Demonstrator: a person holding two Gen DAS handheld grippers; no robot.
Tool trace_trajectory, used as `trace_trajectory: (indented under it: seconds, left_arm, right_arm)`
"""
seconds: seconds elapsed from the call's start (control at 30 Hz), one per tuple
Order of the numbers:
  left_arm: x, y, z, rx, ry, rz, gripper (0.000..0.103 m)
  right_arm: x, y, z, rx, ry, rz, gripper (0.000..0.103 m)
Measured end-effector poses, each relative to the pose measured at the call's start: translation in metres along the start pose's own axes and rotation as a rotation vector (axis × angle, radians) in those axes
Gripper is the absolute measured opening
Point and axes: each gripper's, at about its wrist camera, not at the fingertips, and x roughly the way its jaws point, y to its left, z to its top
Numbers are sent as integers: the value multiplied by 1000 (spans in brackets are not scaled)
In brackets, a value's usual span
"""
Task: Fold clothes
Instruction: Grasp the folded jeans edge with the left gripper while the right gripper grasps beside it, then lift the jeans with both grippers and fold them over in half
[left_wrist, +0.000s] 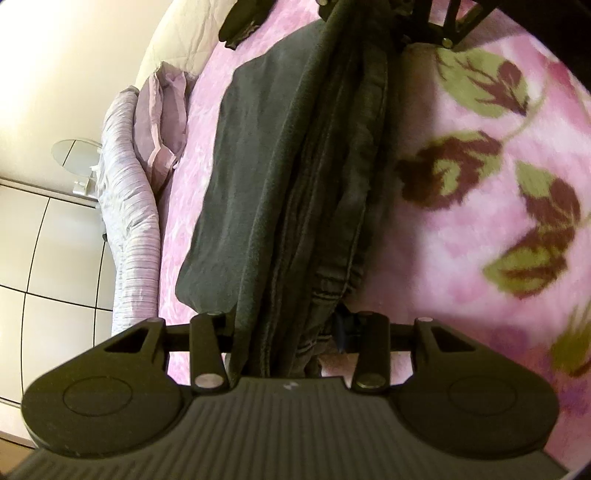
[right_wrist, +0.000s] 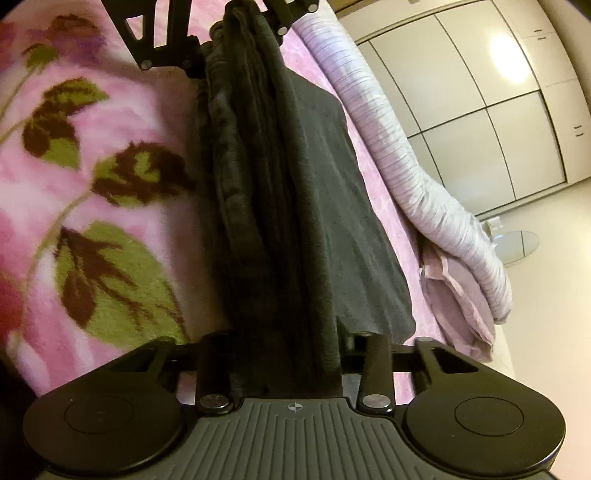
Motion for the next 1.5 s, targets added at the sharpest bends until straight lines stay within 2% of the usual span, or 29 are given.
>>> trace_trajectory:
  seconds: [0.07,0.3,0.4,0.53,0.6,0.73,0.83,0.93,1.07,1.17,1.37,1.5]
  left_arm:
    - [-3,6,-1,-5,-13,-9,39]
    - [-12,38,-4,9,-65,-63,38]
    - [-16,50,-2,11,-56,-95,38]
    - [-24,84,15,-6,-7,-176,37]
    - [-36,111,35,-13,14,-211,37]
    - [-59,165,83,-42,59,-286,36]
    - [-74,195,129,-53,83,-341,36]
    - [-82,218,173,-42,72,-372,36]
    - [-83,244,224,-7,20,-368,36]
    - [-80,260,257,23,-50,-354,36]
    - [-59,284,327,87,-218,-305,37]
    - [-34,300,378,121,-274,-294,37]
  right_arm:
    - [-2,-10,1,12,-11,6,26]
    - [-14,-53,5,16,-74,21,23]
    - [-11,-73,12,34,-62,68,23]
    - [-19,-106,19,50,-39,156,22]
    - [-24,-137,20,56,-34,198,22]
    - [-75,-187,9,91,-19,270,22]
    - [-111,-224,-10,106,-10,323,22]
    - [-132,-264,-37,129,7,347,22]
    - [-154,-303,-66,163,63,305,22]
    - [-170,-331,-88,188,105,271,22]
    - [-189,-378,-129,209,228,147,22]
    - [-187,-412,-166,212,273,88,22]
